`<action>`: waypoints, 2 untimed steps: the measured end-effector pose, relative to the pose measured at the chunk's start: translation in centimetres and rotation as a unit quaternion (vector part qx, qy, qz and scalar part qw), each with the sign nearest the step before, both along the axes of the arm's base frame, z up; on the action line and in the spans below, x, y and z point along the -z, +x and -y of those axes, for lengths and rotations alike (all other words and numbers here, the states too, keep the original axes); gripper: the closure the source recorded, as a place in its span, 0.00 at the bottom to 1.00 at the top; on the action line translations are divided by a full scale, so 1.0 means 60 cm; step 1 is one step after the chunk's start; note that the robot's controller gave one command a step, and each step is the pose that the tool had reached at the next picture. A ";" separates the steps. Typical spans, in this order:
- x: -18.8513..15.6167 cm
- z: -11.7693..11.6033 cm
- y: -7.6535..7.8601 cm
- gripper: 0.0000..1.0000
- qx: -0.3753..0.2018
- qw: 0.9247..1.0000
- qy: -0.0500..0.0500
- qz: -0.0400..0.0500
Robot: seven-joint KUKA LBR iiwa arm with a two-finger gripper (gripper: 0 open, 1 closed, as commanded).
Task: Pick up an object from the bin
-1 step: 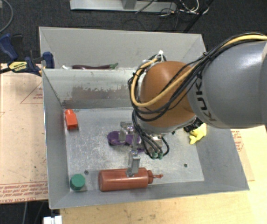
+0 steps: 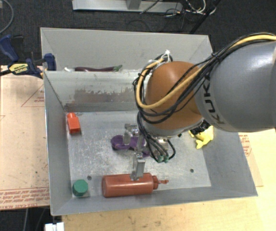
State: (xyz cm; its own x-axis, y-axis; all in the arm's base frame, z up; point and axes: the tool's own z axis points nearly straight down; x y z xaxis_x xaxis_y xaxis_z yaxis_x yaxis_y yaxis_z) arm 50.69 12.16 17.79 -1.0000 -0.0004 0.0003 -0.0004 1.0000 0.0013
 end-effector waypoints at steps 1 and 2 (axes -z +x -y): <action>0.046 0.004 0.080 0.00 0.022 1.000 0.001 0.002; 0.139 -0.002 0.120 1.00 -0.070 0.998 0.001 0.000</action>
Offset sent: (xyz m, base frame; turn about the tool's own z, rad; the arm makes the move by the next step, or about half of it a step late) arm 0.0716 0.0010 -0.0825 -0.1425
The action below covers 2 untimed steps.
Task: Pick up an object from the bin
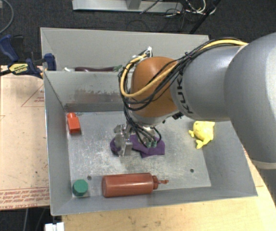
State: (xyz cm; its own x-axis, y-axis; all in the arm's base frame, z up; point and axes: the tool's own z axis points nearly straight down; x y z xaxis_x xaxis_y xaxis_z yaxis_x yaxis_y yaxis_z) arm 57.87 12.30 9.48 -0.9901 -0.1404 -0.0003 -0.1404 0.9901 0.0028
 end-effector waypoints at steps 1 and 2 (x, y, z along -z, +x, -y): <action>0.000 0.000 0.000 1.00 0.000 1.000 0.000 0.000; -0.056 0.009 -0.002 1.00 0.005 1.000 0.000 -0.004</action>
Offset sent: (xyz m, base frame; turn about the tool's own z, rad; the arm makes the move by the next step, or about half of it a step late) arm 0.0033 -0.0132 0.0908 0.0246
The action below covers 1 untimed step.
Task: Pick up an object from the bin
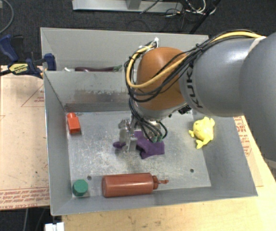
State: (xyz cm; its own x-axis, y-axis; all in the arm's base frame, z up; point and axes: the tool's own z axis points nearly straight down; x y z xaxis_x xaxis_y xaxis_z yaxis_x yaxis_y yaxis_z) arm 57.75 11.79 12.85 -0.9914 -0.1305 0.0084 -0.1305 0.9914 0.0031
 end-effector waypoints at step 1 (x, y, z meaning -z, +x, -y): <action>-0.093 0.009 0.014 1.00 0.006 1.000 0.001 0.004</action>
Offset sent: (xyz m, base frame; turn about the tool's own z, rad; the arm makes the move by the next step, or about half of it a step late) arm -0.0182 -0.0201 0.1120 0.0134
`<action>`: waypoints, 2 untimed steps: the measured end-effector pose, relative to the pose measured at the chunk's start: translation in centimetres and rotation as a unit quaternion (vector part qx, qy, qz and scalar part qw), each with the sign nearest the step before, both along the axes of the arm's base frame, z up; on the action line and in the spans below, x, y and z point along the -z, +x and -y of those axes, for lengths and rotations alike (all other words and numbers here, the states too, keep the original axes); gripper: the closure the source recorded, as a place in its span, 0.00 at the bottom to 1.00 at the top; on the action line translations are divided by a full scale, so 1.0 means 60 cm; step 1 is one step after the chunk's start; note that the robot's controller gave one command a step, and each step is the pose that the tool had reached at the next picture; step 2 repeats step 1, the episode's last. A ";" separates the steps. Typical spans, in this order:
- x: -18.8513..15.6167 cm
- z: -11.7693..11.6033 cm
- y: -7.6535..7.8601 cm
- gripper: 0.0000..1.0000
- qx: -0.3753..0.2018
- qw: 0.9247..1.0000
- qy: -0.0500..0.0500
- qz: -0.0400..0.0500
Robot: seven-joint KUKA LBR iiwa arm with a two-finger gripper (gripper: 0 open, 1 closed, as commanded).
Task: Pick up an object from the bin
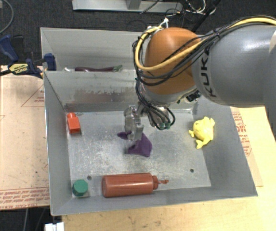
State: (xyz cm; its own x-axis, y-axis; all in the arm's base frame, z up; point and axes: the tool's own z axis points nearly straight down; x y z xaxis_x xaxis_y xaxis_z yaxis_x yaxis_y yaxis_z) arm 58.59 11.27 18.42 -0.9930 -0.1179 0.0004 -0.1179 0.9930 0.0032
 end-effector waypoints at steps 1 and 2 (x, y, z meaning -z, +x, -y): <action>-0.094 0.024 -0.043 1.00 0.001 1.000 0.000 -0.003; -0.094 0.024 -0.043 1.00 0.001 1.000 0.000 -0.003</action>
Offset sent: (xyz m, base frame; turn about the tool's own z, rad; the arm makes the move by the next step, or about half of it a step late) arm 0.0000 0.0000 0.0000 0.0000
